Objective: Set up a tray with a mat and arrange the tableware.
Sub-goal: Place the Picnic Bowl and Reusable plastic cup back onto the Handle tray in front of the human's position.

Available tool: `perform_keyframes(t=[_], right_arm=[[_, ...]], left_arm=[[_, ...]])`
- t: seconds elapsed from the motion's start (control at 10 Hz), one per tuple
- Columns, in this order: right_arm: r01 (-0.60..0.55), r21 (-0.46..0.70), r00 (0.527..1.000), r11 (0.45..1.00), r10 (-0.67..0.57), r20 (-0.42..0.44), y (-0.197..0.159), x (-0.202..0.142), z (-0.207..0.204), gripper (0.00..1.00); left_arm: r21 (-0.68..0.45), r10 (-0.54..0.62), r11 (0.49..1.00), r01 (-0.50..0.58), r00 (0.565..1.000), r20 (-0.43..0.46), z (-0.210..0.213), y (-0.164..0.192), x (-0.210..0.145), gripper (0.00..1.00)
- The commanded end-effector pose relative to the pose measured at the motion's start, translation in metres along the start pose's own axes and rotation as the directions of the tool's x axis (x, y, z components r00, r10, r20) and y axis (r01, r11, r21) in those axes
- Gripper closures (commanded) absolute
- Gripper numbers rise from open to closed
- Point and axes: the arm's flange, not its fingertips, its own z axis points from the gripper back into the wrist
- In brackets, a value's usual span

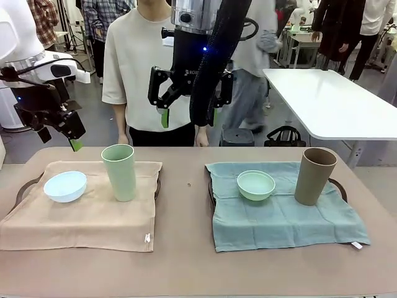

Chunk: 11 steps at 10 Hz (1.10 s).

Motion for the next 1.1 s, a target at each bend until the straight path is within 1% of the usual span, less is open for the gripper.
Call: perform_keyframes(t=[0.0,1.0], right_arm=[[-0.038,0.018,0.997,0.999,0.037,0.063,-0.015,0.0115,-0.0096,0.0],[-0.038,0.018,0.997,0.999,0.037,0.063,-0.015,0.0115,-0.0096,0.0]], left_arm=[[-0.011,-0.029,1.0,0.029,1.0,0.011,0.0039,-0.0004,-0.0011,0.05],[-0.011,-0.029,1.0,0.029,1.0,0.011,0.0039,-0.0004,-0.0011,0.05]])
